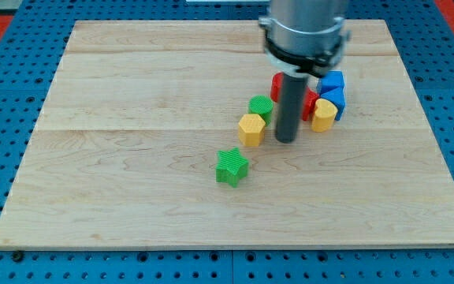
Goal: Place the yellow hexagon below the red star
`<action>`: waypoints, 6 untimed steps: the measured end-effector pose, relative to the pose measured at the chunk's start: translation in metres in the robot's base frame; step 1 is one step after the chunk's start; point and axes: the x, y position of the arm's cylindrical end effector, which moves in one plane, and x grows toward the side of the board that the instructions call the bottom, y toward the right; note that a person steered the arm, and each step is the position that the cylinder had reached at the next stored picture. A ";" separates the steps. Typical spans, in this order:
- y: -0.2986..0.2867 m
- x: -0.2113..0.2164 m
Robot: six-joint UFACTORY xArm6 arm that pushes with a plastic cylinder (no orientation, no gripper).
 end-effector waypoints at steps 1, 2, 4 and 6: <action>-0.015 0.013; -0.081 0.017; -0.025 -0.072; -0.104 -0.018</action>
